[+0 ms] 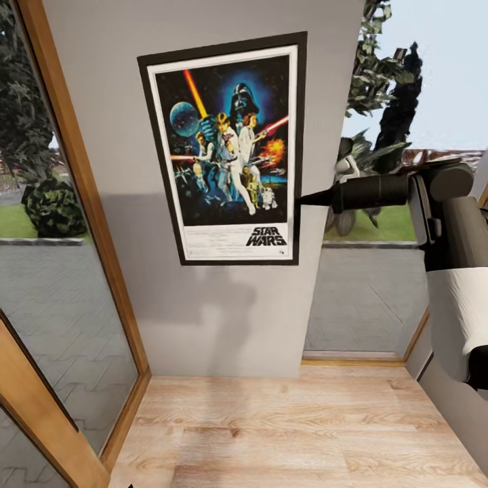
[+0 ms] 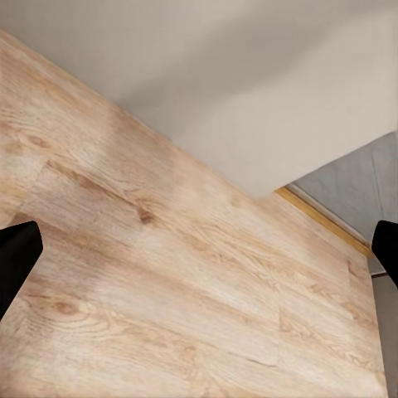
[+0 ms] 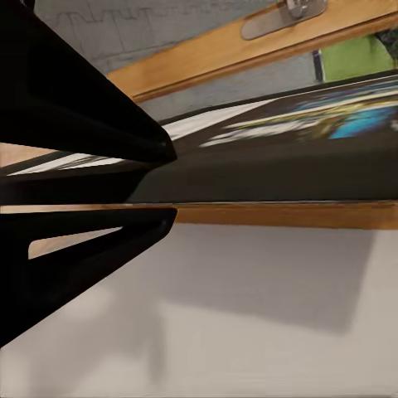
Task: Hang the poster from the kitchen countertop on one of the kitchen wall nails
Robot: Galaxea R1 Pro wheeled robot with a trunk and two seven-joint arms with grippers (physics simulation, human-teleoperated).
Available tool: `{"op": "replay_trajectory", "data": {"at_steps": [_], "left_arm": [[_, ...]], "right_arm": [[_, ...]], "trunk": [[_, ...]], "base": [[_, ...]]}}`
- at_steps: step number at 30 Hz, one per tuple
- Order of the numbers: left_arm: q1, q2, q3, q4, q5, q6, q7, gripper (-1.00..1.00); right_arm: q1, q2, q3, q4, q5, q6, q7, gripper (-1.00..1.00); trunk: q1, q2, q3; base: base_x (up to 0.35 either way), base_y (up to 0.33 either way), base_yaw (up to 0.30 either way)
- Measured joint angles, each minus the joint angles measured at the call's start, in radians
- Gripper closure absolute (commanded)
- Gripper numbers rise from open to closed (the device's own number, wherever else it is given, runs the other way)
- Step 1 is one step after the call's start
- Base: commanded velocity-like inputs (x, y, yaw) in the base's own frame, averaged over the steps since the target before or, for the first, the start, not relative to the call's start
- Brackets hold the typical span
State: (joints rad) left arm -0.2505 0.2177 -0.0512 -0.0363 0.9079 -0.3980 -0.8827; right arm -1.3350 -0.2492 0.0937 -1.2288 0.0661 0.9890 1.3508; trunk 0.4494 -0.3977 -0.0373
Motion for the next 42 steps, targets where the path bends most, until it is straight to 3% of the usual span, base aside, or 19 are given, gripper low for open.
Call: {"op": "replay_trajectory", "data": {"at_steps": [20, 29, 34, 42], "left_arm": [[0.0, 0.0, 0.0, 0.0, 0.0, 0.0, 0.0, -1.0], [0.0, 0.0, 0.0, 0.0, 0.0, 0.0, 0.0, -1.0], [0.0, 0.0, 0.0, 0.0, 0.0, -0.001, -0.001, -1.0], [0.0, 0.0, 0.0, 0.0, 0.0, 0.0, -0.001, -1.0]], "right_arm": [[0.015, 0.001, -0.01, 0.003, -0.001, -0.001, 0.0, 1.0], [0.016, 0.007, -0.012, 0.003, -0.052, -0.002, 0.004, 1.0], [0.017, 0.007, -0.036, 0.004, -0.059, -0.002, 0.004, 1.0], [0.017, 0.009, -0.042, 0.004, -0.059, -0.002, 0.002, 1.0]], "trunk": [[0.0, 0.0, 0.0], [0.0, 0.0, 0.0], [0.0, 0.0, 0.0], [0.0, 0.0, 0.0]], "base": [[0.0, 0.0, 0.0], [0.0, 0.0, 0.0], [0.0, 0.0, 0.0], [0.0, 0.0, 0.0]]}}
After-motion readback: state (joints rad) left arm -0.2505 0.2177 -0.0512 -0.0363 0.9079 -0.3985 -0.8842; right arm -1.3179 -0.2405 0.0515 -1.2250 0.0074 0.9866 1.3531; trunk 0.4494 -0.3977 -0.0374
